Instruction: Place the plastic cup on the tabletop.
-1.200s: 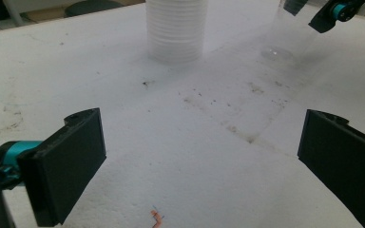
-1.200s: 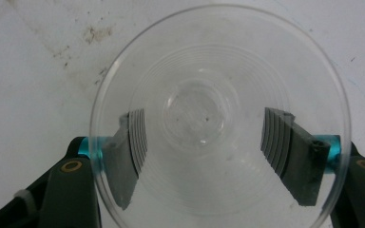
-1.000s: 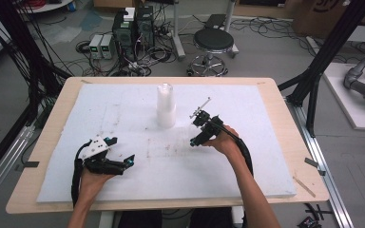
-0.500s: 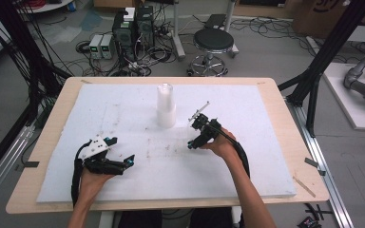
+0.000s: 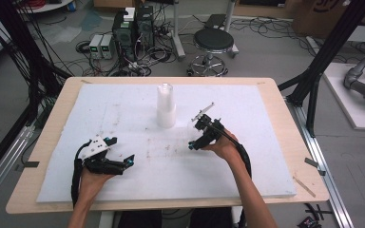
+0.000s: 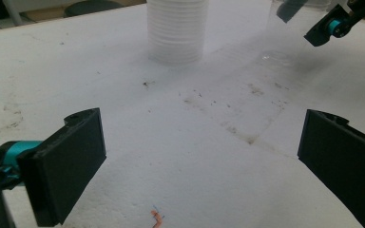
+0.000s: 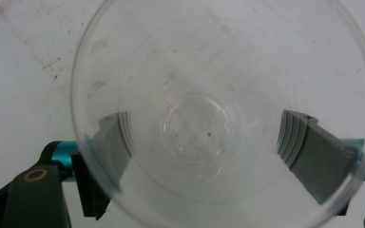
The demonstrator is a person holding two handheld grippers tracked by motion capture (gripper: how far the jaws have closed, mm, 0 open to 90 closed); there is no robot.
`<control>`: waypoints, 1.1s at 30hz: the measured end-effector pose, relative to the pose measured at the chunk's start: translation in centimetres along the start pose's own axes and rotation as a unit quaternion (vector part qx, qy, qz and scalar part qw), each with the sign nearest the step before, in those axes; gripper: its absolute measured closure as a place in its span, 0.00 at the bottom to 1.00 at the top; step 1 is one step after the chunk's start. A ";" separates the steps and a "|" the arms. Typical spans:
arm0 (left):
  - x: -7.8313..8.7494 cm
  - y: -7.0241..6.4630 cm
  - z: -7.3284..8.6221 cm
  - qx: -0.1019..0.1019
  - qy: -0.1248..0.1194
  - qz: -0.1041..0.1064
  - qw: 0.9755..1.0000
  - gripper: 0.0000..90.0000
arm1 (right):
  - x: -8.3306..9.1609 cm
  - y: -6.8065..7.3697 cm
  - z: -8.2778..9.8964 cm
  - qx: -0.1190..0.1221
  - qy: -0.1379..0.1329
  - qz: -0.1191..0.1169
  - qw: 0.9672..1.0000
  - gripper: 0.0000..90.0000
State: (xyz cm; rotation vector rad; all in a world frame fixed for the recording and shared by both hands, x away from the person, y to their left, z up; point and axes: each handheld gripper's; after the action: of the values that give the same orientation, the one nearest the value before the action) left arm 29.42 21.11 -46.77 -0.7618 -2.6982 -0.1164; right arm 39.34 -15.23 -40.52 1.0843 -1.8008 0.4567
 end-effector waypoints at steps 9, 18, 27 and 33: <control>0.1 0.0 0.0 0.003 -0.004 -0.002 1.000 0.02 | 1.6 0.2 3.6 0.003 -0.070 0.004 0.998 0.20; 0.3 0.1 0.1 0.011 -0.014 -0.006 1.000 0.02 | 2.6 0.7 8.7 0.020 -0.177 0.039 0.983 0.20; 0.5 0.2 0.3 0.016 -0.027 -0.012 0.999 0.02 | 2.4 0.4 12.3 0.007 -0.235 0.070 0.970 0.20; 0.7 0.3 0.4 0.022 -0.033 -0.010 0.999 0.02 | 2.3 0.3 13.6 -0.003 -0.274 0.072 0.959 0.20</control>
State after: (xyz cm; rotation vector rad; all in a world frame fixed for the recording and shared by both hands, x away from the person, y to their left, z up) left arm 28.93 21.74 -46.88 -0.7392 -2.7618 -0.0382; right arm 31.46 -25.68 -45.03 1.1541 -2.3772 0.2444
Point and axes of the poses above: each handheld gripper's, and its own axes: x roughly backward along the jaws, z roughly out of its underside, y roughly to its left, and after that the axes turned 12 degrees about -z, right-handed
